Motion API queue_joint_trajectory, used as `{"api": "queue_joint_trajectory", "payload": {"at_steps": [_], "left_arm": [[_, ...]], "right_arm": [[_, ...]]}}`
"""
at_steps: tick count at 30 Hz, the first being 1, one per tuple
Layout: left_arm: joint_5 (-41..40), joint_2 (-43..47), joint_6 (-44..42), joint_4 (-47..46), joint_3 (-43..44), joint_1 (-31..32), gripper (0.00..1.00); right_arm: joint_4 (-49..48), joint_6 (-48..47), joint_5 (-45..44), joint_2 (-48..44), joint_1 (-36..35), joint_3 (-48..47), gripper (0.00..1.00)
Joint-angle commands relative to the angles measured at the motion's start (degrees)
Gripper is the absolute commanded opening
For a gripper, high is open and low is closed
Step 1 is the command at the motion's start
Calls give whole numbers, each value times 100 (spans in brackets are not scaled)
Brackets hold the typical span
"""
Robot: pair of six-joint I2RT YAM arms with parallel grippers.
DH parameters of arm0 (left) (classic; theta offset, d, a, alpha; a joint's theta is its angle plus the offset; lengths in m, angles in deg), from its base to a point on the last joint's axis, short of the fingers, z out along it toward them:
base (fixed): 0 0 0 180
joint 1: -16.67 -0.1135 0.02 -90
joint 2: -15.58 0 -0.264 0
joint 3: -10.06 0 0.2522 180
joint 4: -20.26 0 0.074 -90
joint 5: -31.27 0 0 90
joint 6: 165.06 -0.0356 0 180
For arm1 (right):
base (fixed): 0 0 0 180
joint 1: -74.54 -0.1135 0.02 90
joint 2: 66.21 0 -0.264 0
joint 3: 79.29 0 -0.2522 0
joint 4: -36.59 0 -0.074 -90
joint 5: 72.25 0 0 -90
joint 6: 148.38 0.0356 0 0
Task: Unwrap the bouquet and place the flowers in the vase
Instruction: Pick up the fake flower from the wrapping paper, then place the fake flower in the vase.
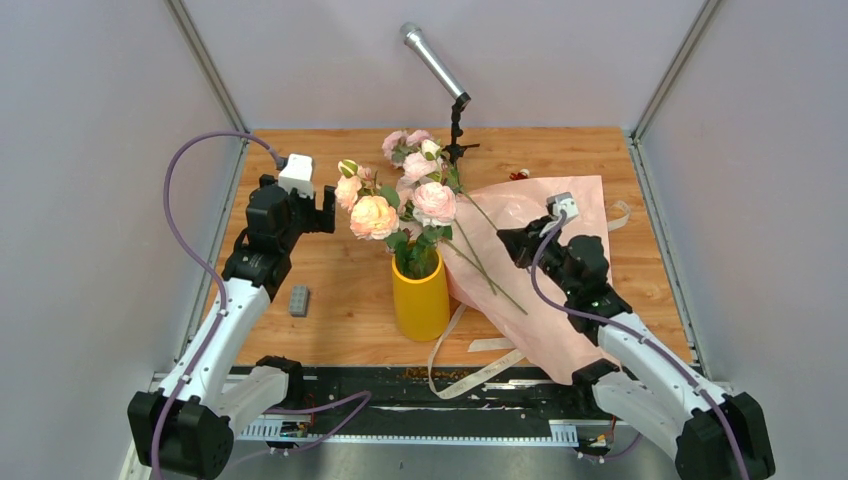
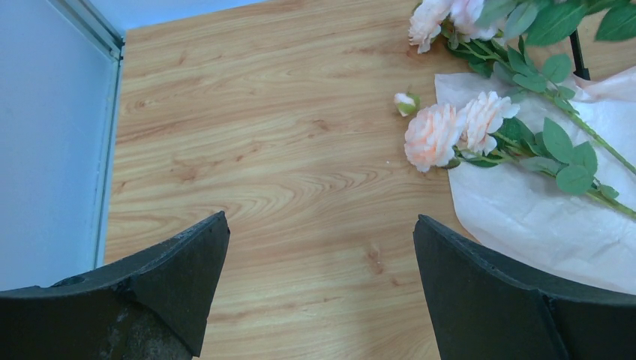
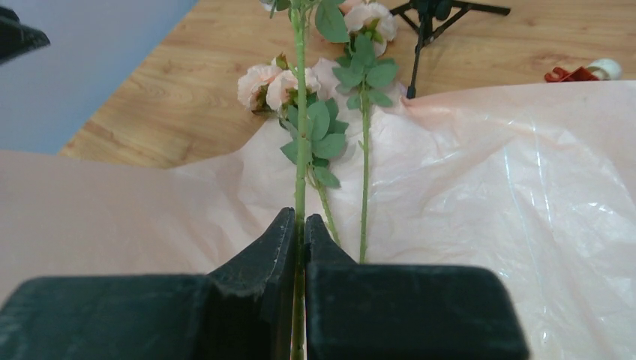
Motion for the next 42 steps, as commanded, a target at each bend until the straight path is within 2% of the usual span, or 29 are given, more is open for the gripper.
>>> {"api": "queue_joint_trajectory", "payload": {"at_steps": [1,8,12,15,18,24,28,33,37,42], "left_arm": [[107,153,155,-215,24,-37,100],[266,165,699,-43,430,-37,100],[201,232,1195,258,1042,-37,100],[584,189,1453,507,1565,-35,100],[890,32,1726,843,2356,-37,100],[1890,-411,2468,874,3839,-30,100],[2479,-634,3219,241,4468,35,100],[3042,-1049,4269,-942,4973,506,100],[3394,-1352,4921,-1723,5141,915,100],[3491,-1604,5364,-2079,5065,1090,100]], "right_arm": [[-652,515,-567,-566,13,125,0],[-335,749,-1041,-1225,17,-109,0],[-237,736,-1109,-1525,17,-380,0],[-235,731,-1096,-1618,17,-692,0],[-240,763,-752,-1539,17,-1220,0],[-483,887,90,-1104,16,-2160,0],[-840,1111,558,-569,0,-2736,0],[-973,1250,855,60,-297,-3442,0],[-1119,1203,827,344,-660,-3726,0],[-1246,1132,787,563,-1071,-3849,0]]}}
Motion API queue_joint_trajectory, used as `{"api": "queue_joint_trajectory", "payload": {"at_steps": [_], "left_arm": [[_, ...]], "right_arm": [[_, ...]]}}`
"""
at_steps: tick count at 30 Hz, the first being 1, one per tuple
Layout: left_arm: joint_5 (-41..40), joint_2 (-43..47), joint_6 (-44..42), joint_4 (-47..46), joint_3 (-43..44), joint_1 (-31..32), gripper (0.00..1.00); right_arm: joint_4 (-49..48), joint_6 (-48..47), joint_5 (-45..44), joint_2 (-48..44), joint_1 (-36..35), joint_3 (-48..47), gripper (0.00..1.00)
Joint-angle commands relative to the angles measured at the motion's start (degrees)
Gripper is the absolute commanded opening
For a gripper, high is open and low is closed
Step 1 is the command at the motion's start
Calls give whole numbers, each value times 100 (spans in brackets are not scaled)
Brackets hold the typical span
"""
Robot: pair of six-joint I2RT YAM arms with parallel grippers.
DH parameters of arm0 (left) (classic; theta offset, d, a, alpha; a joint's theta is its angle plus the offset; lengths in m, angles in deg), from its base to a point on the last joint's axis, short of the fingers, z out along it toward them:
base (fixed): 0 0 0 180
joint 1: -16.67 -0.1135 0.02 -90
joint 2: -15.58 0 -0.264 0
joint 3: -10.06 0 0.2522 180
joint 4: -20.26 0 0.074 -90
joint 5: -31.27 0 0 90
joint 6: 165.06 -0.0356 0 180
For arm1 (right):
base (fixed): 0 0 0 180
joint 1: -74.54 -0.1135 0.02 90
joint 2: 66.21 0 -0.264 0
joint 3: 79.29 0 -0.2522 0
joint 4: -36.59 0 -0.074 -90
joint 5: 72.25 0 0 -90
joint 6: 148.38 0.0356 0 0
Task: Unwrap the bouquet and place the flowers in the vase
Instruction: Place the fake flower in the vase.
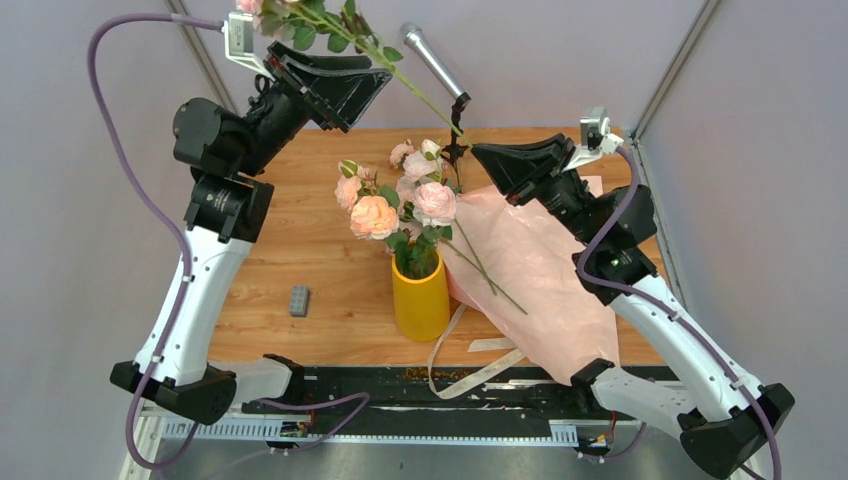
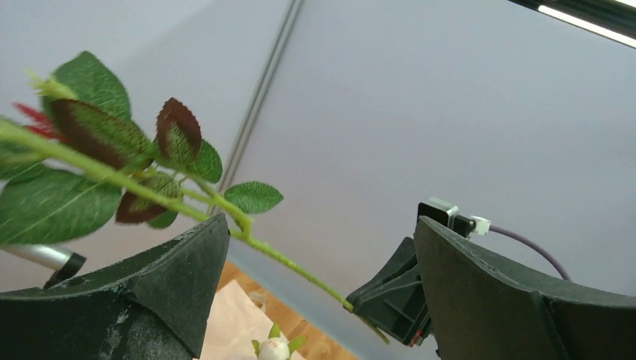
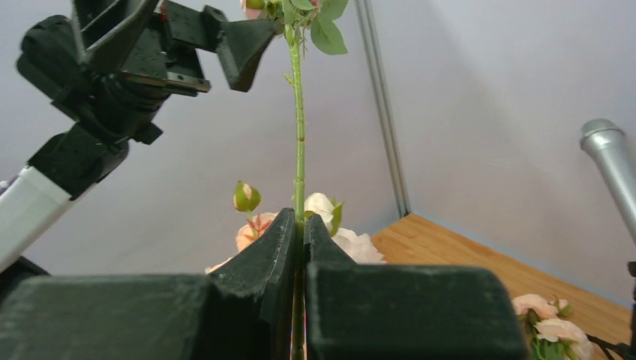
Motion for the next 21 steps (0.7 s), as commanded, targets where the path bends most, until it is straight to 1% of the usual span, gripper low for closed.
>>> {"api": "queue_joint_trajectory", "payload": {"at_steps": [1,5,9,15,21], "left_arm": [[279,-135,748,-705,70,97,100],[178,-154,809,-701,-138,111,100],[141,-105,904,-769,-318,109,99],[67,91,786,-527,-610,109,98],[6,369,720,-322,-919,111,100]], "right_arm": [[-521,5,20,56,-396,-349,0],[-468,-158,-36,115,-657,-400,0],[-422,-218,-103,109,-777,-380,0],[-382,-409,-560,15,-838,-275,0],[-393,-431,-802,43,-845,-249,0]]}}
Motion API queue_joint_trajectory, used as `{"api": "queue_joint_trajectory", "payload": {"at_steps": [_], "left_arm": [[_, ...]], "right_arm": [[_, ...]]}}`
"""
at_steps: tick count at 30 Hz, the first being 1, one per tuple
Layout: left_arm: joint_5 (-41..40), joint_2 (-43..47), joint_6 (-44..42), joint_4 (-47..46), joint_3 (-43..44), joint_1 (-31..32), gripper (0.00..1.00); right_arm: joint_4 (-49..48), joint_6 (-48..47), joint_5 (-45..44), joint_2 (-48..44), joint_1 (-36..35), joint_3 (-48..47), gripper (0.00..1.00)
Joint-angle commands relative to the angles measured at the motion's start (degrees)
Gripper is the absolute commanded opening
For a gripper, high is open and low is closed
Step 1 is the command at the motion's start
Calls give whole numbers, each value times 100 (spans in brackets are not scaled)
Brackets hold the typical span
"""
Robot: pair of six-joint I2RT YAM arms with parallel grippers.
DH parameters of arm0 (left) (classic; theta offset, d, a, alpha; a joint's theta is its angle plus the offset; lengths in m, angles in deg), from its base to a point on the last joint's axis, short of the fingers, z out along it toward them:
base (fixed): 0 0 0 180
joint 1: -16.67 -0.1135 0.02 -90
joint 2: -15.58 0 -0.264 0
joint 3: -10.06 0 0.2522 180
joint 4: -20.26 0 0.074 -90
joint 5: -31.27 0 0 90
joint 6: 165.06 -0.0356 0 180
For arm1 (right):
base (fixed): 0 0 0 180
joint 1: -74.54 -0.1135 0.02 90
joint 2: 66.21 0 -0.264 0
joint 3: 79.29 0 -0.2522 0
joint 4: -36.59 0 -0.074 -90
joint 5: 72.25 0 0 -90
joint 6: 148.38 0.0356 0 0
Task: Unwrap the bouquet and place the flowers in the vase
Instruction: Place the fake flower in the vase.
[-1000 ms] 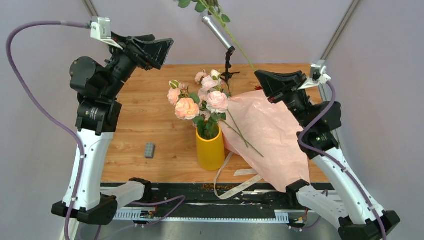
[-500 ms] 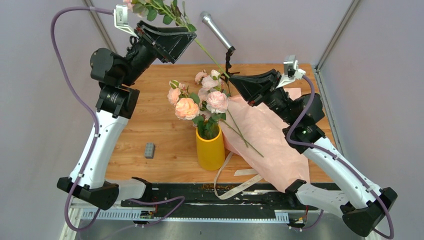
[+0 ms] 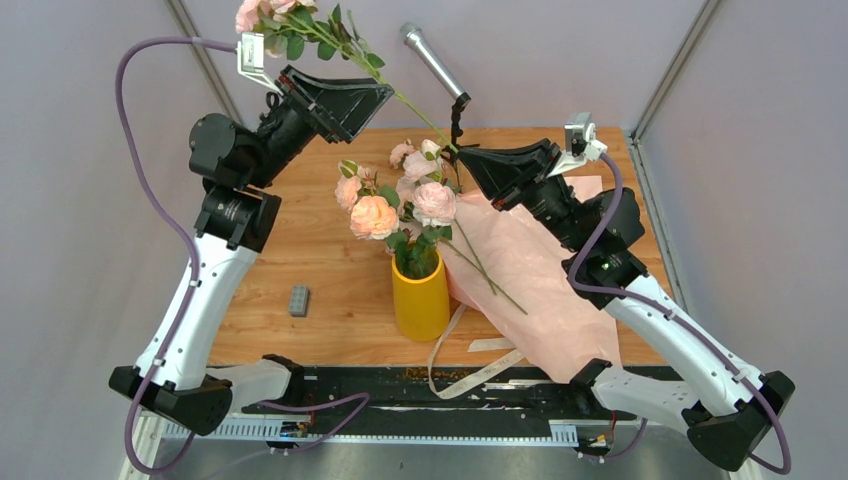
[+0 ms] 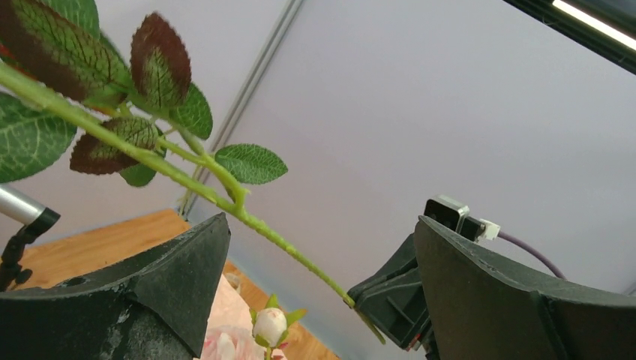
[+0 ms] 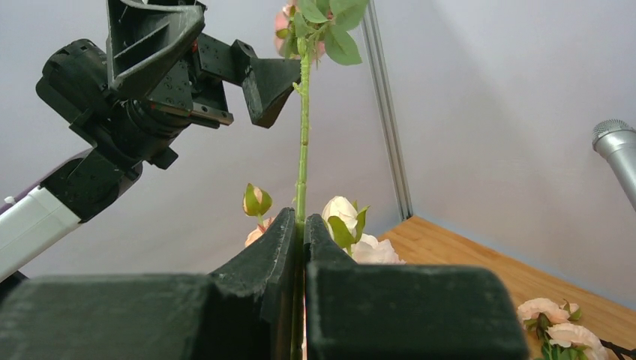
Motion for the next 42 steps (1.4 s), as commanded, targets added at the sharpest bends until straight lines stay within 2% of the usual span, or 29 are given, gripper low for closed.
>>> {"api": "queue_joint_trajectory", "payload": {"at_steps": [1,8,11,14,18,19,20,26,28,33,35,38,42], "left_arm": [[48,276,-52,262,-133,33,100],[-48,354,-116,358,-222,32,100],[-20,173,109,-39,-230,32,99],[-3,-1,480,-451,-227,32,91],[-90,-154,750,-923,-242,32,57],[-110,-158,766,-970,-247,32,52],[-125,-157,765,-975,-252,32,41],[-151,-53,450,-767,-325,34,5],[-110,-26,121,-565,-208,32,0],[457,-74,-740,131,356,32,0],[742,-61,-1023,174,490,37,0],[1137,-51,-1235,312,724,32,0],[1615,-70,-1423,886,1149,32,0]], "right_arm": [[-417,-75,-207,-93,-57,-151,0],[-480,-85,-2,-87,-57,-124,0],[-513,-82,298,-89,-57,-120,0],[-508,-69,509,-146,-57,-67,0],[-311,-133,577,-228,-58,-7,0],[-276,-143,562,-242,-57,17,0],[-263,-145,537,-270,-58,49,0],[-113,-176,271,-398,-57,185,0],[-26,-244,180,-489,-59,278,9],[370,-468,-406,-954,-57,609,47],[646,-614,-703,-1167,-57,669,59],[1144,-956,-1178,-1345,-57,666,69],[1658,-1203,-1915,-1542,-49,741,73]]}}
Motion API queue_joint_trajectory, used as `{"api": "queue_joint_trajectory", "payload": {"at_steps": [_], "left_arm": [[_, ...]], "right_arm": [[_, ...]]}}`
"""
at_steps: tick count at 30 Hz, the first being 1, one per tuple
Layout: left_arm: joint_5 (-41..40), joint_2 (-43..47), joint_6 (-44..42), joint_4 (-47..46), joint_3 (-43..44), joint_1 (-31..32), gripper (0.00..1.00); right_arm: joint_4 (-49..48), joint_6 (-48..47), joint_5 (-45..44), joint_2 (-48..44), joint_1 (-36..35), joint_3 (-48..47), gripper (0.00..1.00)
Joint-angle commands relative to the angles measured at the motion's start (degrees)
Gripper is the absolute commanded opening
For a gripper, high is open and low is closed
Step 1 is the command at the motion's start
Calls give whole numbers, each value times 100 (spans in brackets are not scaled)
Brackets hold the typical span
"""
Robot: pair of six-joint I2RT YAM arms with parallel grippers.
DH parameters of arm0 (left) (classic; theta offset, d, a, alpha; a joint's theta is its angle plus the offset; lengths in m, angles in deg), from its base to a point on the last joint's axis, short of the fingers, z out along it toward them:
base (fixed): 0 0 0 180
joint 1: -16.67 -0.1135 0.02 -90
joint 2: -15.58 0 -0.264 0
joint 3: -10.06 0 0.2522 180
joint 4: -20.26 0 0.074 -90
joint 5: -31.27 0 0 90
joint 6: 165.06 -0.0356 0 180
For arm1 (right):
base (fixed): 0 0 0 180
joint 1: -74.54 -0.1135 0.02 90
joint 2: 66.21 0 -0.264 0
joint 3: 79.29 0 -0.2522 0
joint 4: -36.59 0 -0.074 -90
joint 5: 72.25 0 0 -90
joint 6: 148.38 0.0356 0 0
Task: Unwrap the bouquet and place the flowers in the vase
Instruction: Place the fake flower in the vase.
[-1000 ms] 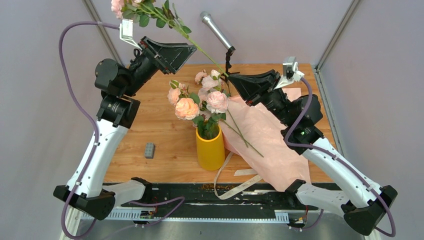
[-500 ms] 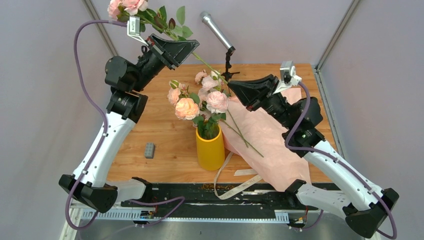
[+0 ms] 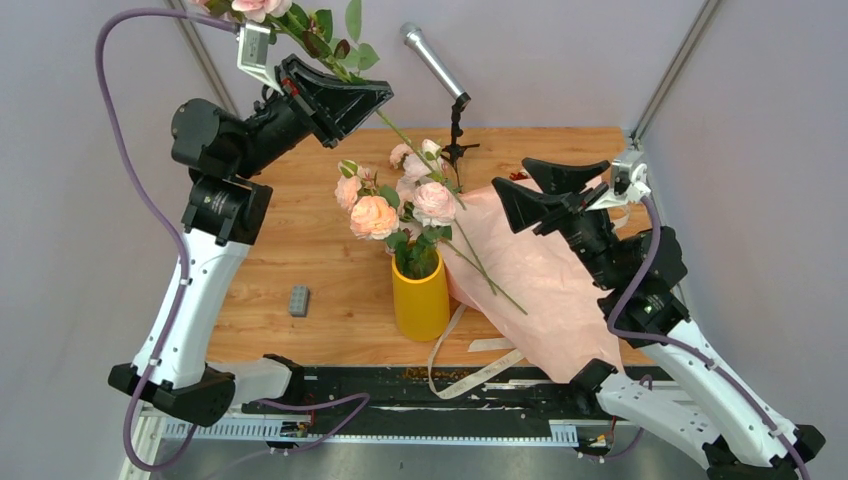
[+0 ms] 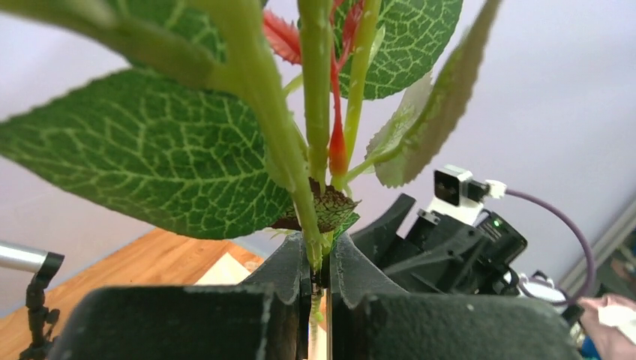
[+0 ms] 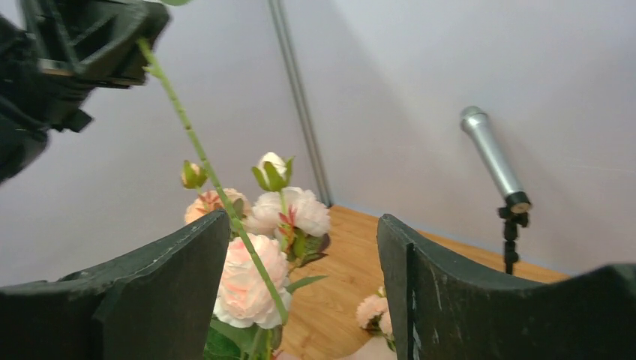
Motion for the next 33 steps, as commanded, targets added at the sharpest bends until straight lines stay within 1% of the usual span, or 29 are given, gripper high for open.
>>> {"api": "queue_joint_trajectory", "payload": {"at_steps": [1,6,9,14,18,20,23,25,33], "left_arm": [[859,98,-519,759,643,-7,0],[1184,226,-633,1570,857,1,0],[1260,317,-583,1764,760,2,0],[1407,534,-738,1829,401,30,0],[1342,670,-732,1542,52,91,0],[1337,705,-874,1537,-53,191,0],[1279,779,-1342,1567,-245,304,0],[1211,810,-1538,1593,-308,350,0],[1139,796,-2076,1728,-282,446,0]], "right_arm": [[748,-461,-1046,-203,-16,103,74],[1131,-506,-1570,-368,-7,223,75],[1259,-495,-1670,-415,-7,278,75],[1289,-346,-1676,-465,-7,429,75],[1286,-211,-1690,-492,-7,575,75],[1286,-160,-1710,-529,-7,625,75],[1293,-185,-1703,-595,-11,677,75],[1290,-245,-1702,-631,-6,705,73],[1287,-263,-1650,-748,-9,880,72]]}}
